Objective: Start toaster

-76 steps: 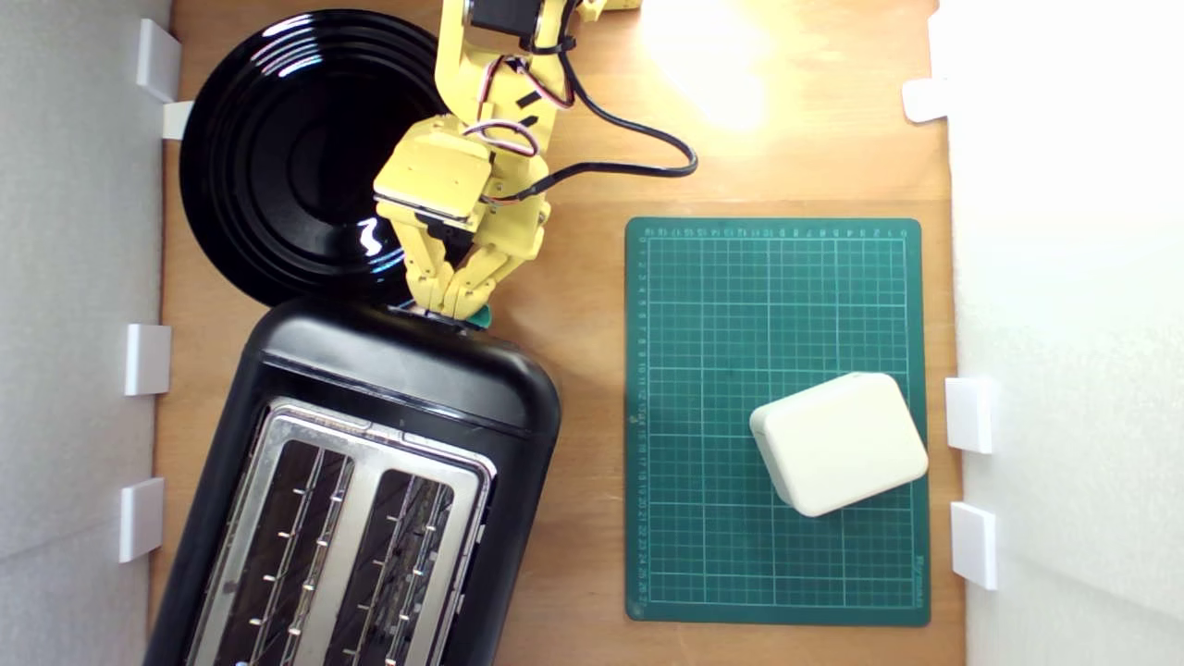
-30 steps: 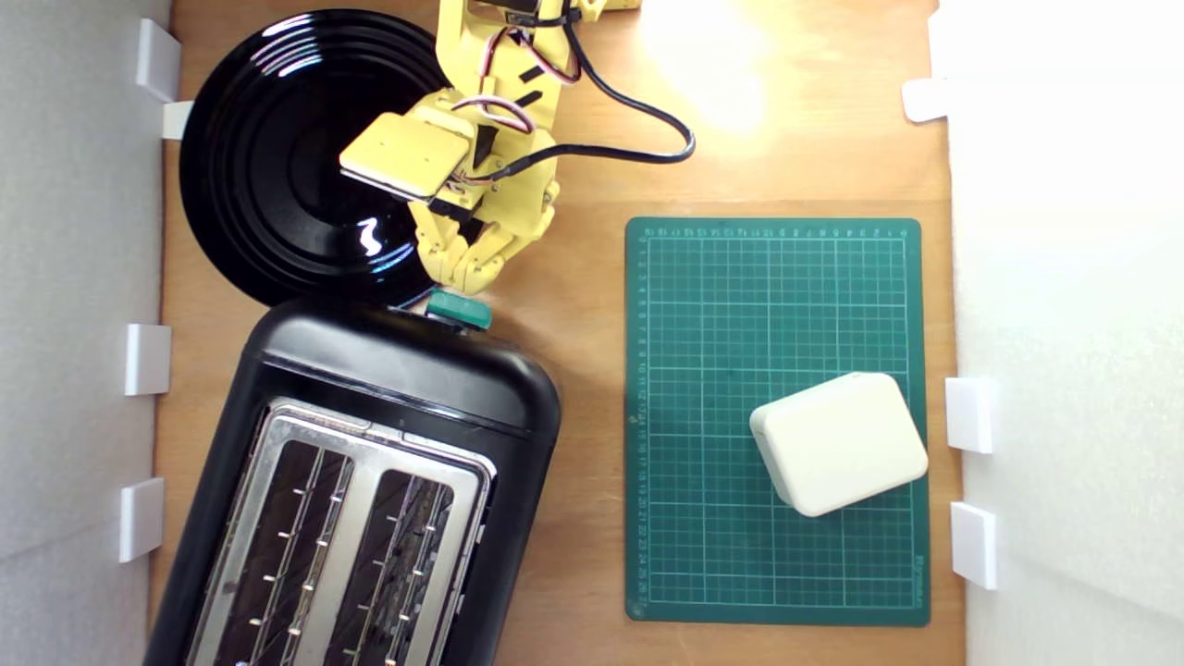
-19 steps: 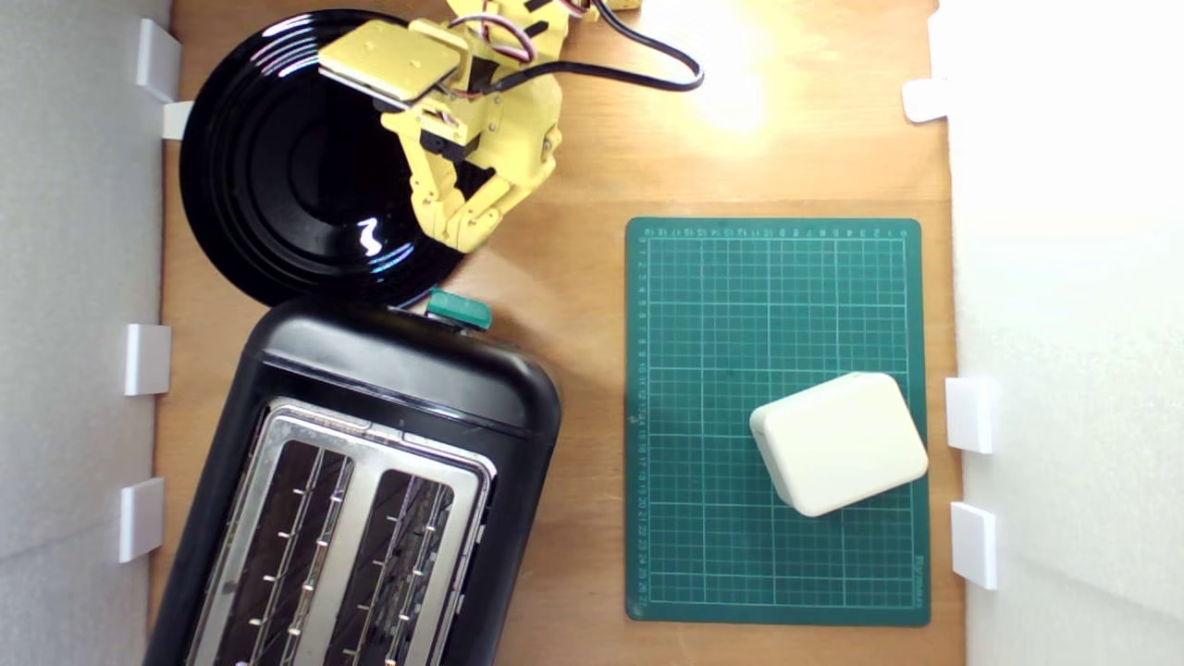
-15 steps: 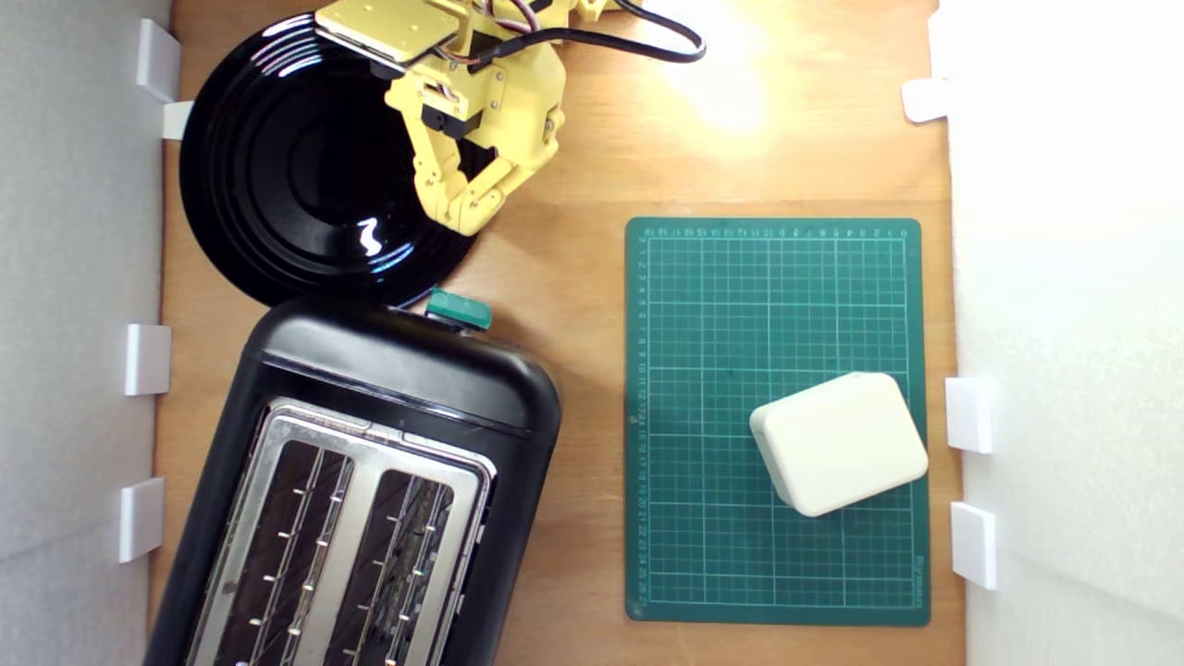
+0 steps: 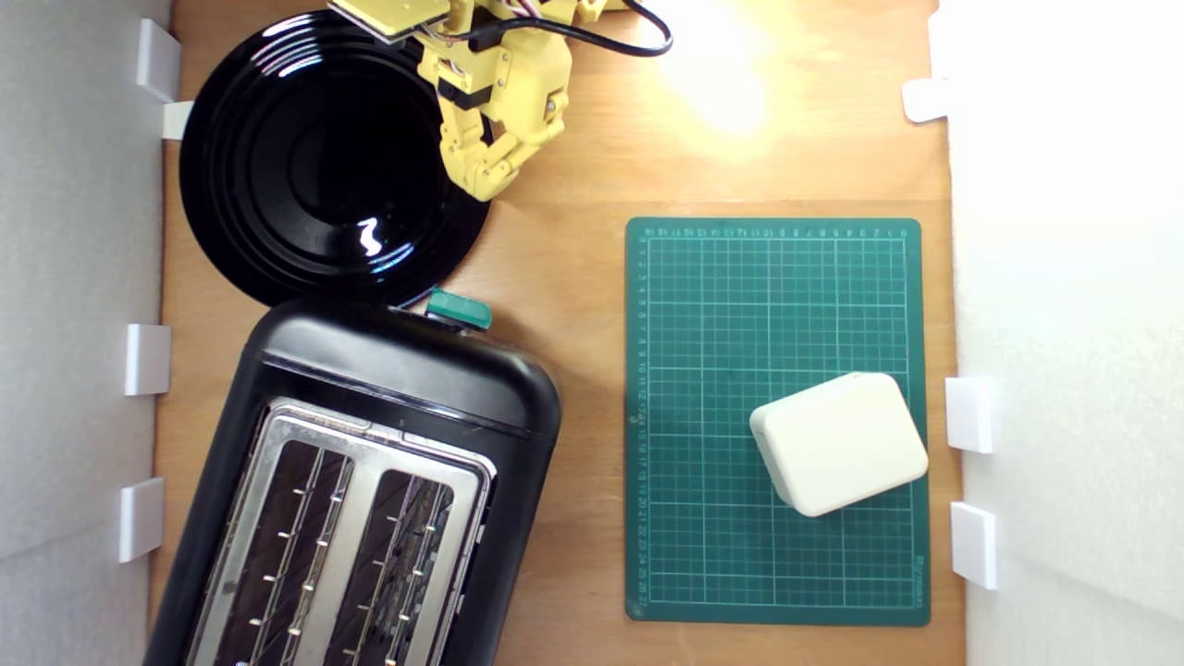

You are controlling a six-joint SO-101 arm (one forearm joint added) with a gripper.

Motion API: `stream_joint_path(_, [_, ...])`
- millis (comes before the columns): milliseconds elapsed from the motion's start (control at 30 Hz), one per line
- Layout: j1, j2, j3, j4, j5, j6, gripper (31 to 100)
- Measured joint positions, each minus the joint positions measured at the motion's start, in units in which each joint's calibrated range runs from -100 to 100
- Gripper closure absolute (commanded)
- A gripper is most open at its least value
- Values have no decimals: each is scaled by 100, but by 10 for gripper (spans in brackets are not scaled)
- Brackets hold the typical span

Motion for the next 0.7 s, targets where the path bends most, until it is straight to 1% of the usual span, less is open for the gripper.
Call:
stream_joint_path(333, [9,-725,982,-10,315,-199,989])
stream_joint_path(400, [-18,-934,1047,-29,511,-221,989])
stream_joint_path(467, [27,-900,1066,-29,553,-221,989])
stream_joint_path(700, [36,-1084,1066,-29,570,-474,989])
